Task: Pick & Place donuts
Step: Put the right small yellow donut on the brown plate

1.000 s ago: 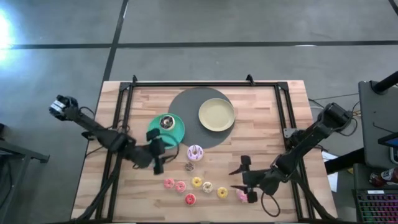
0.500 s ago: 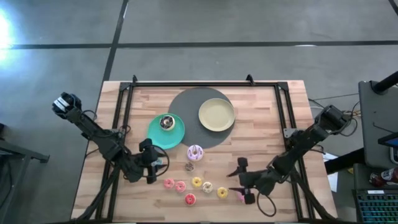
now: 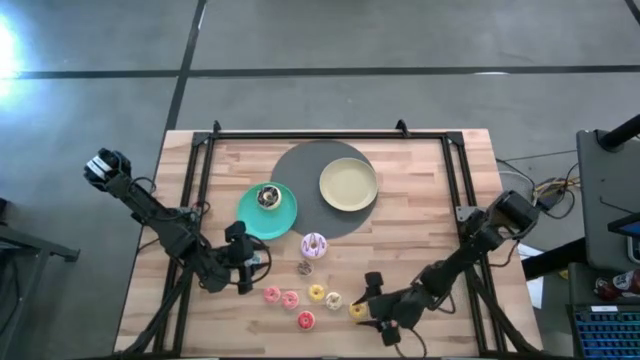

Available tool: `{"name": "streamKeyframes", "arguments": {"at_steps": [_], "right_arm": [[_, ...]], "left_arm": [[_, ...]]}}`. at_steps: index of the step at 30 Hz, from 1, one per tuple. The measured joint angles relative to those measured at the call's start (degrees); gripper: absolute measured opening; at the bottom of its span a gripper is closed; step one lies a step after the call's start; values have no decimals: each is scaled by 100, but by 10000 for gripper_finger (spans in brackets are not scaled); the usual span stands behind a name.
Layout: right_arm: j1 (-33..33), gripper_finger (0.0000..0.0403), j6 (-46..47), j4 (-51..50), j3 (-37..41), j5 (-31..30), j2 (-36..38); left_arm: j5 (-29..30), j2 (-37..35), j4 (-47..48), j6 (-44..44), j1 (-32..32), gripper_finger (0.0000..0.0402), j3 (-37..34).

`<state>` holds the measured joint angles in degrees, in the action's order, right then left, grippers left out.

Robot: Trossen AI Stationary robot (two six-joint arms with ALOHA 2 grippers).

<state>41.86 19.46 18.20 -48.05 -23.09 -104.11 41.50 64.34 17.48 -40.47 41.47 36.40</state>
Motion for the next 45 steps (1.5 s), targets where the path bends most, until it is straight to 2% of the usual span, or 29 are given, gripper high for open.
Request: {"name": "streamKeyframes", "arguments": {"at_steps": [3,6,9,11,16,25,29,40,45], "right_arm": [[-35,226,227,-1039,-268,-260,38],[-129,226,575,-1587,-430,-21,50],[-187,226,606,-1550,-584,530,-1],[-189,226,574,-1583,-659,643,-65],[-195,236,449,-1574,-730,660,-104],[-213,306,667,-1602,-610,555,-101],[-221,325,664,-1598,-610,512,-101],[-277,329,585,-1498,-912,715,-675],[-287,329,701,-1866,-988,716,-726]], "left_arm": [[2,0,-3,16,0,179,0],[0,0,7,19,0,179,0],[0,0,14,35,0,179,-2],[0,0,7,39,0,179,-1],[-2,0,14,57,0,179,-4],[-4,0,8,67,0,179,-7],[-4,0,8,66,0,179,-7],[-7,0,6,30,-2,179,-7],[-14,-2,-9,25,-2,179,-9]]}}
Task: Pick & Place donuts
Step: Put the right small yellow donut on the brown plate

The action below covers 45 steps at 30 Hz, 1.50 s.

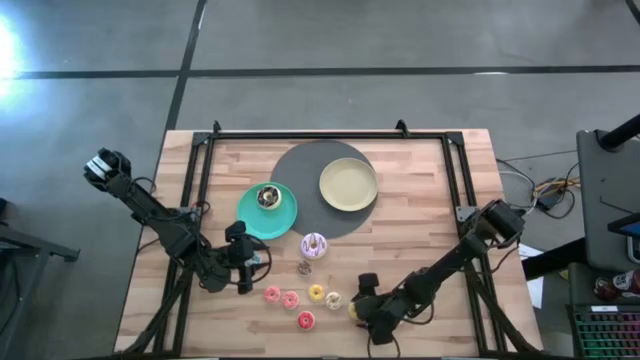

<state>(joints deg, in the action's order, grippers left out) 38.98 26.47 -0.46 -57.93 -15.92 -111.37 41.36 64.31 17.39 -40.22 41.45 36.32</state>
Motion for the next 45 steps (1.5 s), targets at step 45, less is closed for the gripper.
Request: {"name": "streamKeyframes", "arguments": {"at_steps": [45], "right_arm": [[-605,219,-929,-1349,24,-592,1386]], "left_arm": [[10,0,-24,8,0,179,2]]}}
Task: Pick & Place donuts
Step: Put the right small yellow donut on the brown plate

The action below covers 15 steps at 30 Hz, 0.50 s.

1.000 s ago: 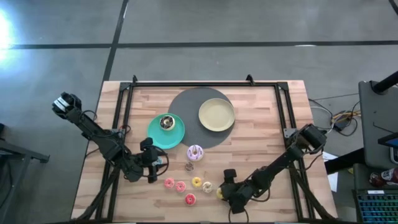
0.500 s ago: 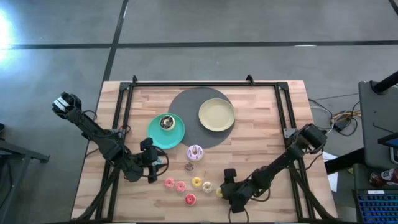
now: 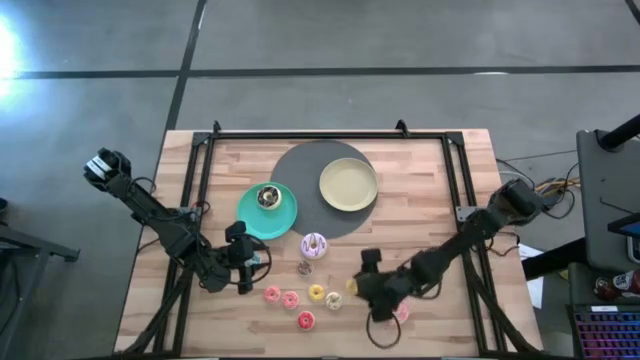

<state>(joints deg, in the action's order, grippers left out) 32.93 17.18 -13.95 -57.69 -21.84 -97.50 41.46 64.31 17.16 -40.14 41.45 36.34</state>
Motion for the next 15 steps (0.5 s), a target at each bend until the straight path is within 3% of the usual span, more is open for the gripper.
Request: {"name": "streamKeyframes", "arguments": {"at_steps": [11,15], "right_arm": [[-1906,219,-1407,-820,9,-44,1090],[-2864,219,-1829,-815,20,486,1281]], "left_arm": [[52,0,-6,98,0,179,0],[51,0,-3,108,0,179,0]]}}
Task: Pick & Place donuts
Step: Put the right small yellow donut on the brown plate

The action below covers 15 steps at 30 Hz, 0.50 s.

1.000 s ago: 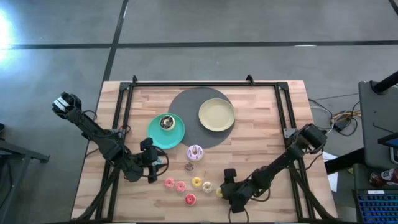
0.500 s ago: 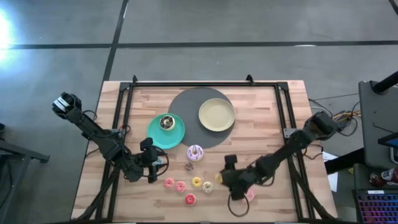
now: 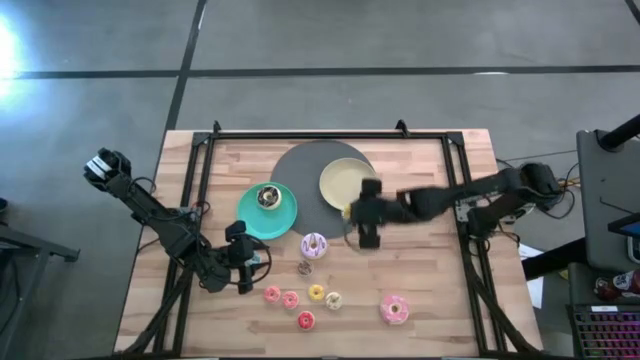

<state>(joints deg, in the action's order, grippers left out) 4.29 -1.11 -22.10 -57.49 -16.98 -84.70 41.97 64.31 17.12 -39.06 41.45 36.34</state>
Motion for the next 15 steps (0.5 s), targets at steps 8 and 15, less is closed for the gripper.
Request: {"name": "streamKeyframes", "arguments": {"at_steps": [8,15], "right_arm": [[-1596,219,-527,116,114,934,-129],[-2656,219,-658,892,315,1722,-513]], "left_arm": [[0,0,3,30,-1,179,0],[24,2,-3,34,-10,179,0]]}}
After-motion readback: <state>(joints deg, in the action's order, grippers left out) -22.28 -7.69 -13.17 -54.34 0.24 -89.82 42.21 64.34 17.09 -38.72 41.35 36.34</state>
